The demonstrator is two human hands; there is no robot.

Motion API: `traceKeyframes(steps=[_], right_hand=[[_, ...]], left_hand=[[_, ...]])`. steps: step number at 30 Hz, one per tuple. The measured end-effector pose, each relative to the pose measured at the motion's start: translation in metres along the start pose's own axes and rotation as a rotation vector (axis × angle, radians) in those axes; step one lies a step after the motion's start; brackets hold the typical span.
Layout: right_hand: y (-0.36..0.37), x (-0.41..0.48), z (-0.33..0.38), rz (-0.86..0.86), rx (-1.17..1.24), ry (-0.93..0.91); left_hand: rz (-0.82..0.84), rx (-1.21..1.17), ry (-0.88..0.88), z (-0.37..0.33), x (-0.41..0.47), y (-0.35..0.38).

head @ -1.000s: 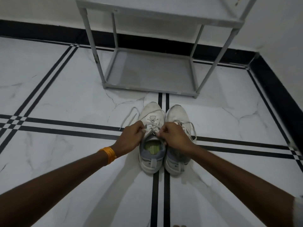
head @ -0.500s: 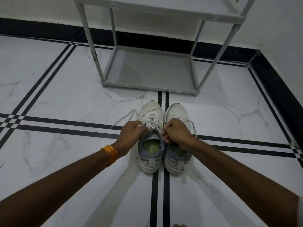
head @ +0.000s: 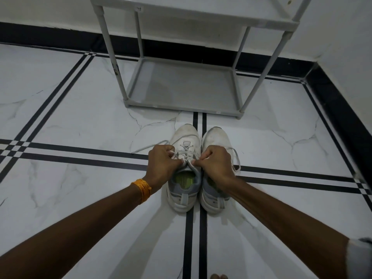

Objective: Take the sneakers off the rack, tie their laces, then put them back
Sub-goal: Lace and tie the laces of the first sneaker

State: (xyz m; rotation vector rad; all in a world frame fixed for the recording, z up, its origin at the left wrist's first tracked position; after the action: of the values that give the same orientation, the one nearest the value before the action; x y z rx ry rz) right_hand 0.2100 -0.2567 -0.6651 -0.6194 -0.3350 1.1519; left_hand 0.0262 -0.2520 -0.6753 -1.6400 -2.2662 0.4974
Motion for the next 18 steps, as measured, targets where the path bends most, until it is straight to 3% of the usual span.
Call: traceKeyframes(steps=[11, 14, 18], right_hand=[[-0.002, 0.000, 0.002, -0.068, -0.063, -0.159], [-0.009, 0.001, 0.014, 0.045, -0.202, -0.272], [-0.036, 0.018, 0.048, 0.244, -0.554, -0.382]], left_hand=[[-0.032, 0.019, -0.036, 0.008, -0.002, -0.007], [0.006, 0.039, -0.040, 0.004, 0.003, -0.018], [0.087, 0.239, 0.208, -0.043, 0.016, -0.044]])
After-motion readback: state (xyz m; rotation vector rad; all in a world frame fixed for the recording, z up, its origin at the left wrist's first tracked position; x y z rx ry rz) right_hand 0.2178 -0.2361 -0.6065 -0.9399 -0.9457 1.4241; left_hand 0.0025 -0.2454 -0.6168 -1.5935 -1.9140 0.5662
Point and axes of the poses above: each hand's wrist, its own x-axis towards the middle knuckle, its own y-axis out of the palm, z = x × y, the point moved 8 cm from there along x, towards the middle knuckle, and after that the axes turned 14 degrees about -z, right-handed, at the moved point
